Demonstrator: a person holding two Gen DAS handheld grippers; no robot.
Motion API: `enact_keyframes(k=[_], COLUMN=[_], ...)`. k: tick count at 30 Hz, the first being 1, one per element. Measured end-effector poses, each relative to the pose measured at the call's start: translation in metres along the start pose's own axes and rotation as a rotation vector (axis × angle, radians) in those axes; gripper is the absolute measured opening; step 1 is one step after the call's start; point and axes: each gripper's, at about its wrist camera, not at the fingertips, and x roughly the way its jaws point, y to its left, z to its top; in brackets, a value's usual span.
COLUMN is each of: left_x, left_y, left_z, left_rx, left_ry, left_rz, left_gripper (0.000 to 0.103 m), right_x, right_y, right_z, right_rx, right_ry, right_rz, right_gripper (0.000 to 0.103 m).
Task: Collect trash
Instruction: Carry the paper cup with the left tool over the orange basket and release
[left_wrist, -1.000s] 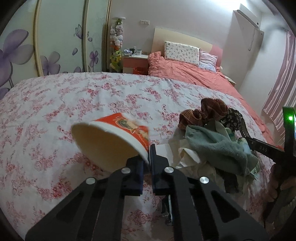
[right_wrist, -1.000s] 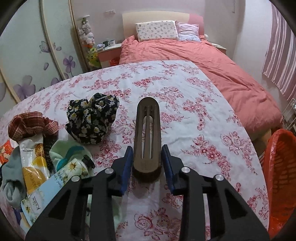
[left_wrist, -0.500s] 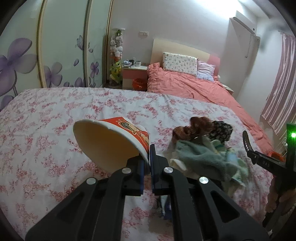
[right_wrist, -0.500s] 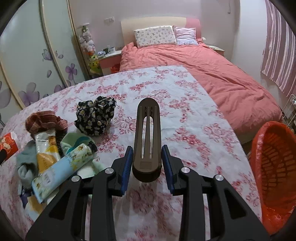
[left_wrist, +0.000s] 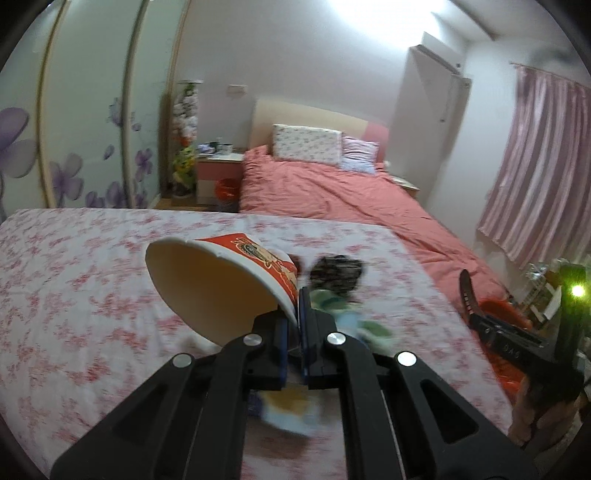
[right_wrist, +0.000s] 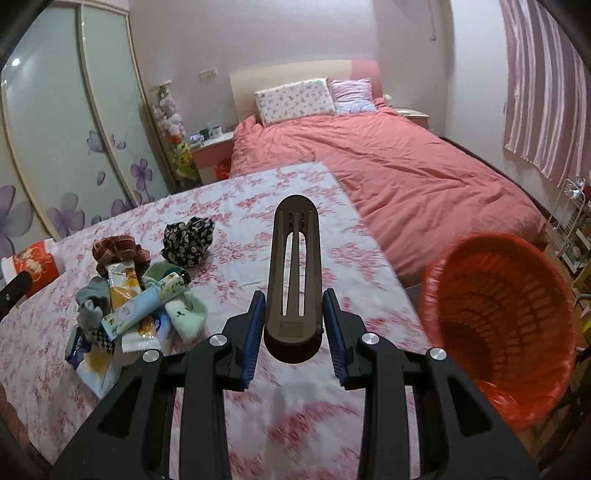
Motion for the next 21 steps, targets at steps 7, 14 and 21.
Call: enact_keyframes(k=[7,14,21], left_x=[0.003,0.014,0.027], left_y=[-0.068,-0.147,-0.216], left_z=[-0.002,-0.013,-0.03], left_rx=[0.04,0.107,0.178], left_ry=[0.019,0.059,0.095], left_rz=[-0.144,-0.296,-0.407], left_gripper=[0.007,0.007,0.007], right_x=[-0.035,-0.051,-0.05], right_y=[-0.037,-0.08,-0.12], right_z=[-0.01,-0.019,-0.029], right_rx=[0.062,0.135,0.207], right_ry=[-0.047,-0.083,-0.089], right_rz=[-0.045,-0.111,-0.135], right_gripper=[0.033,0.033,0.033])
